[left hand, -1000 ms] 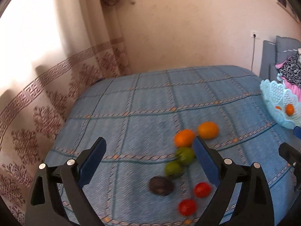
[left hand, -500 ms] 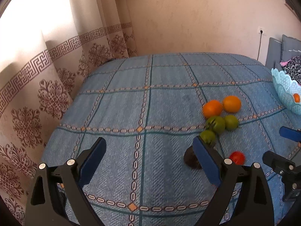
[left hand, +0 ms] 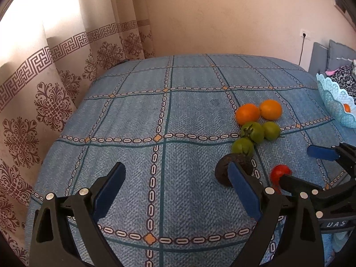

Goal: Organize fruits
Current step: 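Move both tools back from the basket toward the remaining fruit, then grasp the red tomato with the right tool while the left tool grasps the dark brown fruit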

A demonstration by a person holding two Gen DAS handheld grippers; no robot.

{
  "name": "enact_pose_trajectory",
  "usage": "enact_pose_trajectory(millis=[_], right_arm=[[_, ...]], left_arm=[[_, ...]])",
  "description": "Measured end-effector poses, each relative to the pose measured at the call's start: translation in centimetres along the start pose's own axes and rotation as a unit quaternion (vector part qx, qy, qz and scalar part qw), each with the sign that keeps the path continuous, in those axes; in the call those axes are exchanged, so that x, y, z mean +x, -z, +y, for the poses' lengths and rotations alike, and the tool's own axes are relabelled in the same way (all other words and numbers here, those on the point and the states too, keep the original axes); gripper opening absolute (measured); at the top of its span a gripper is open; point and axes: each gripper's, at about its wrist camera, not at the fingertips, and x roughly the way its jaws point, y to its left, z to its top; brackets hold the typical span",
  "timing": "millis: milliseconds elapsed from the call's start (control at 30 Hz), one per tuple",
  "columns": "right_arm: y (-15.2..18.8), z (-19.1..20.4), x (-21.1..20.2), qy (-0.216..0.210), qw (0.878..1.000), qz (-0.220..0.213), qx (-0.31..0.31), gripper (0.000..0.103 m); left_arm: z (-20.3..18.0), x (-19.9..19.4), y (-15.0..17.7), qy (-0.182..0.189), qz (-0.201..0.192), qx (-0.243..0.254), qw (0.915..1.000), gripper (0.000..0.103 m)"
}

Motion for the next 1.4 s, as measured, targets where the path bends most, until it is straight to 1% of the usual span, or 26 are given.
enact_pose_trajectory(millis=[67, 200, 300, 333, 367, 467, 500, 567, 600, 667, 700, 733, 800, 833, 867, 967, 1100, 1200, 1267, 1300, 1367, 1400], right_arm=[[0.0, -0.2, 0.0, 0.0, 1.0, -0.001, -0.001, 0.093], [-0.2, -1.3, -1.0, 0.02, 1.0, -0.018, 0.013, 0.093], [-0.3, -2.5, -2.1, 0.069, 0.997, -0.04, 0.02, 0.093], [-0.4, -2.7, -2.4, 0.079, 0.996, -0.046, 0.022, 0.093], [-0.4, -3.0, -2.7, 0.083, 0.995, -0.051, 0.025, 0.093], [-0.4, -3.0, -3.0, 0.06, 0.996, -0.055, 0.028, 0.093], [-0.5, -2.5, -2.9, 0.048, 0.997, -0.053, 0.021, 0.091], [-0.5, -1.9, -2.3, 0.032, 0.999, -0.042, 0.01, 0.078], [-0.4, -1.5, -1.8, 0.024, 0.999, -0.033, 0.003, 0.075], [-0.3, -0.9, -1.0, 0.018, 1.0, -0.017, -0.007, 0.061], [-0.3, -0.7, -0.7, 0.015, 1.0, -0.012, -0.011, 0.057], [-0.2, -0.4, -0.3, 0.013, 1.0, -0.007, -0.016, 0.051], [-0.2, -0.2, -0.1, 0.024, 0.999, -0.01, -0.025, 0.045], [-0.3, 0.0, 0.0, 0.026, 0.999, -0.01, -0.028, 0.039], [-0.4, -0.1, 0.0, 0.027, 0.999, -0.01, -0.028, 0.036], [-0.3, -0.2, 0.2, 0.033, 0.999, -0.011, -0.029, 0.03], [-0.2, -0.2, 0.2, 0.038, 0.999, -0.015, -0.03, 0.03], [-0.1, -0.5, 0.1, 0.036, 0.999, -0.016, -0.027, 0.03], [-0.1, -0.7, 0.0, 0.031, 0.999, -0.018, -0.024, 0.03], [-0.1, -0.8, 0.0, 0.03, 0.999, -0.019, -0.023, 0.03], [0.0, -1.0, -0.1, 0.029, 0.999, -0.021, -0.023, 0.03], [0.1, -1.0, -0.2, 0.027, 0.999, -0.022, -0.024, 0.03]], left_arm=[[0.1, 0.3, 0.0, 0.0, 0.004, -0.001, 1.0, 0.092], [0.3, 0.4, 0.1, -0.001, 0.006, -0.002, 1.0, 0.092], [0.3, 0.3, 0.1, 0.0, 0.004, -0.002, 1.0, 0.092], [0.2, 0.3, 0.1, 0.001, 0.004, -0.001, 1.0, 0.092], [0.1, 0.3, 0.1, 0.001, 0.003, 0.001, 1.0, 0.092], [-0.2, 0.2, 0.3, 0.002, 0.003, 0.005, 1.0, 0.092], [-0.3, 0.2, 0.3, 0.002, 0.003, 0.006, 1.0, 0.092], [-0.4, 0.1, 0.4, 0.004, 0.003, 0.007, 1.0, 0.092], [-0.3, 0.2, 0.3, 0.004, 0.003, 0.007, 1.0, 0.092], [-0.3, 0.2, 0.4, 0.006, 0.003, 0.006, 1.0, 0.092], [-0.4, 0.2, 0.4, 0.007, 0.003, 0.006, 0.9999, 0.092], [-0.3, 0.2, 0.4, 0.01, 0.004, 0.006, 0.9999, 0.092], [-0.6, 0.2, 0.5, 0.016, 0.005, 0.009, 0.9998, 0.092], [-0.7, 0.2, 0.5, 0.017, 0.005, 0.011, 0.9998, 0.092], [-0.9, 0.2, 0.5, 0.022, 0.005, 0.014, 0.9997, 0.092], [-1.2, 0.3, 0.5, 0.036, 0.009, 0.013, 0.9992, 0.092], [-1.8, 0.6, 0.1, 0.057, 0.016, 0.011, 0.9982, 0.092], [-2.4, 1.1, -0.2, 0.065, 0.022, 0.015, 0.9975, 0.091], [-2.8, 1.5, -0.4, 0.07, 0.027, 0.017, 0.997, 0.081], [-3.0, 1.7, -0.5, 0.074, 0.032, 0.018, 0.9966, 0.08], [-3.3, 2.2, -0.4, 0.082, 0.04, 0.016, 0.9957, 0.072], [-3.4, 2.5, -0.3, 0.088, 0.045, 0.017, 0.995, 0.069]])
